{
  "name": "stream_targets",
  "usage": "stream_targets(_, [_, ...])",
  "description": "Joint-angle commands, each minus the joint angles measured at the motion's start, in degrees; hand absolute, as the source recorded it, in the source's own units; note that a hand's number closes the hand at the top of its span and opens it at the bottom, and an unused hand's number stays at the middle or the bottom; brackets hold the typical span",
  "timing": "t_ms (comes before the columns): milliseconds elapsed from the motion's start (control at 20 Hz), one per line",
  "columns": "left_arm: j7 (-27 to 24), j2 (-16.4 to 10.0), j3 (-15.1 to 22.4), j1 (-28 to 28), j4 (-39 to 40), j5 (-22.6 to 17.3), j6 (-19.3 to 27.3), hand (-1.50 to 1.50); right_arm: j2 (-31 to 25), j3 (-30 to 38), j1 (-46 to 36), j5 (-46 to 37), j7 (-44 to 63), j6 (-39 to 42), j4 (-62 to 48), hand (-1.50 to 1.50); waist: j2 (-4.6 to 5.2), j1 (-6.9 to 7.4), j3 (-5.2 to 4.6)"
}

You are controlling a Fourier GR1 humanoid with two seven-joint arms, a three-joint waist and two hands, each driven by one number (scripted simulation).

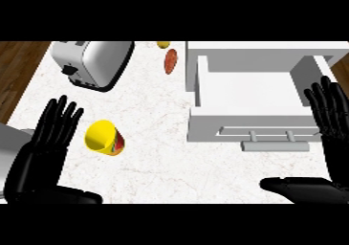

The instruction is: Pick up the cup, place it into the drawer and close the drawer

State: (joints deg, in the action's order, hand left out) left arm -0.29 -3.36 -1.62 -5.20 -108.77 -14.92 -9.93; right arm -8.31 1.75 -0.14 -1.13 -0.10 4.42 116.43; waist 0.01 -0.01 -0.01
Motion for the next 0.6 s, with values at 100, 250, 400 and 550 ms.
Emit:
stream_targets(100, [-6.42, -0.8, -4.75, 2.01, 11.86, 3.4, 0.77, -1.5, -0.38, 1.62, -0.33, 0.75, -2.38, 1.4, -2.16, -1.5, 0.06, -0.22, 0.0])
stream_targets(250, [-7.84, -0.75, -4.39, -1.75, 10.91, 4.2, 0.22, -1.5, -1.75, 4.76, -4.62, 2.93, -0.14, 2.1, -4.17, -1.5, -0.01, 0.1, 0.0])
stream_targets(400, [-12.18, -0.96, -5.25, 2.29, 20.0, 8.25, 2.0, -1.5, -2.26, 4.94, -0.27, 3.35, -0.39, 3.31, -0.72, -1.5, -0.01, -0.32, 0.0])
stream_targets(550, [-18.94, 0.57, -5.48, 4.79, 30.46, 11.05, 3.23, -1.5, -0.88, 3.12, -4.87, 1.46, -0.43, 1.99, -4.15, -1.5, 0.09, -0.29, -0.02])
